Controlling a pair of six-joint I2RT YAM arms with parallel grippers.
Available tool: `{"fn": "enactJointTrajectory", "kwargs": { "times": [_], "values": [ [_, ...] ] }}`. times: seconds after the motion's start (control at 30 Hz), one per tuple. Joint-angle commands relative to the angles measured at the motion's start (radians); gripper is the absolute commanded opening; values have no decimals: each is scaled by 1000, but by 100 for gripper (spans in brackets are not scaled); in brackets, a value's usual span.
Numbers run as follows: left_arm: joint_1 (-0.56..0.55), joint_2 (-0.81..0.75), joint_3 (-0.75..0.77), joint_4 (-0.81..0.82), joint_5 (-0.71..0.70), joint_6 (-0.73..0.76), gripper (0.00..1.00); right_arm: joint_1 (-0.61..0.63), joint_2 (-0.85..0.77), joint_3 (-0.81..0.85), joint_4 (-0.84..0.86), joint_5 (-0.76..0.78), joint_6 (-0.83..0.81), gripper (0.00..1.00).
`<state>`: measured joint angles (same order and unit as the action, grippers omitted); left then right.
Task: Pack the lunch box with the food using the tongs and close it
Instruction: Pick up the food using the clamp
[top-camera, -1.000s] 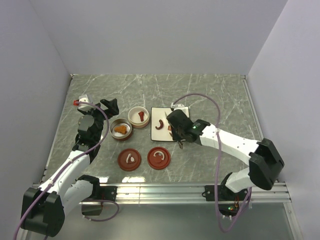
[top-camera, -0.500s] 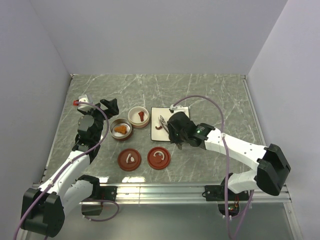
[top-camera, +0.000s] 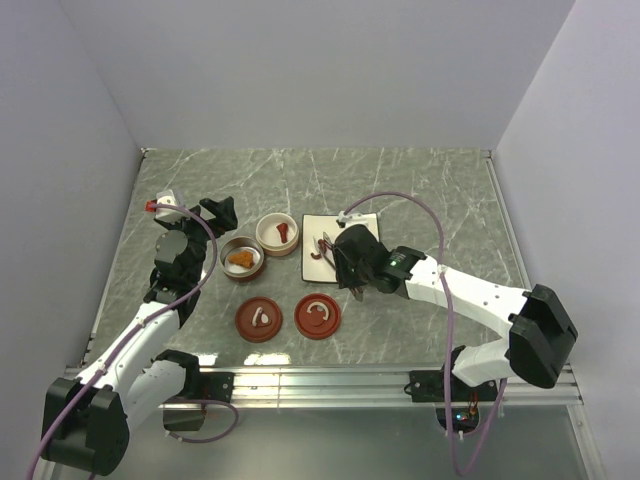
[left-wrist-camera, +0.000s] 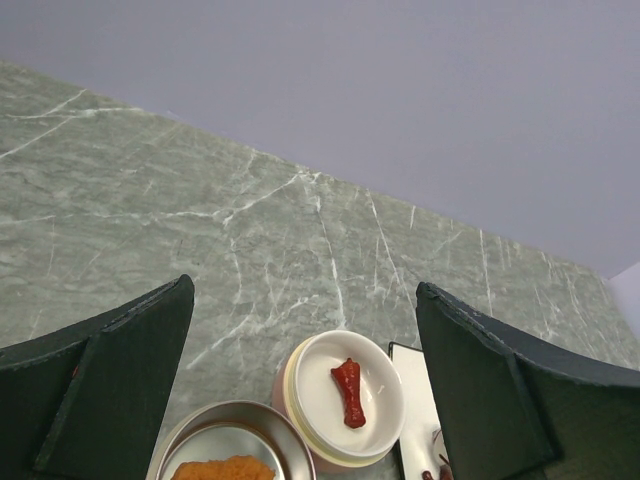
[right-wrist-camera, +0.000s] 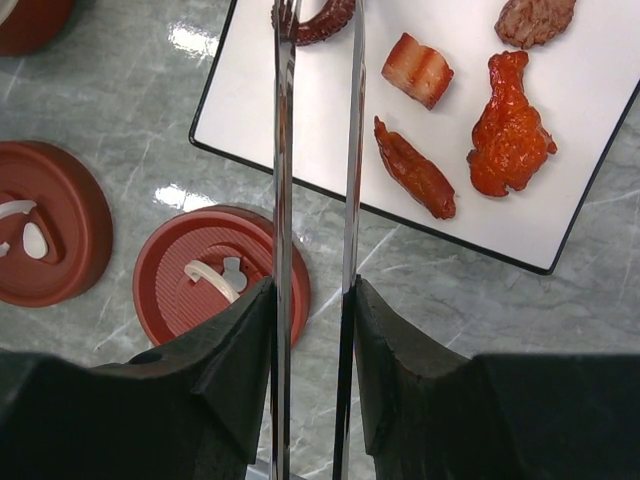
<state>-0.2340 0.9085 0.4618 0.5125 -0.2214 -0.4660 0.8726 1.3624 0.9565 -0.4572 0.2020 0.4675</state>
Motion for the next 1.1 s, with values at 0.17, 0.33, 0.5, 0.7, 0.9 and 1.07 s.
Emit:
{"fn": "enactJointTrajectory", "kwargs": {
  "times": [0.17, 0.33, 0.5, 0.7, 0.9, 1.07],
  "values": [
    [4, -23, -6, 38, 17, -8, 99, 12, 33, 13, 11, 28, 3, 43],
    [5, -28, -8, 38, 16, -10, 99, 12, 55, 25, 5, 33, 5, 43],
    [4, -33, -11, 38, 16, -8, 99, 12, 58, 37, -23, 72, 13, 42],
    [5, -34, -11, 38, 16, -10, 99, 12, 55, 37, -26, 70, 13, 42],
    [4, -37, -14, 40, 13, -11, 100, 11, 55, 48, -23, 66, 7, 27],
    [5, -34, -12, 38, 14, -10, 100, 12, 41, 83, -40, 79, -4, 24]
  ]
}}
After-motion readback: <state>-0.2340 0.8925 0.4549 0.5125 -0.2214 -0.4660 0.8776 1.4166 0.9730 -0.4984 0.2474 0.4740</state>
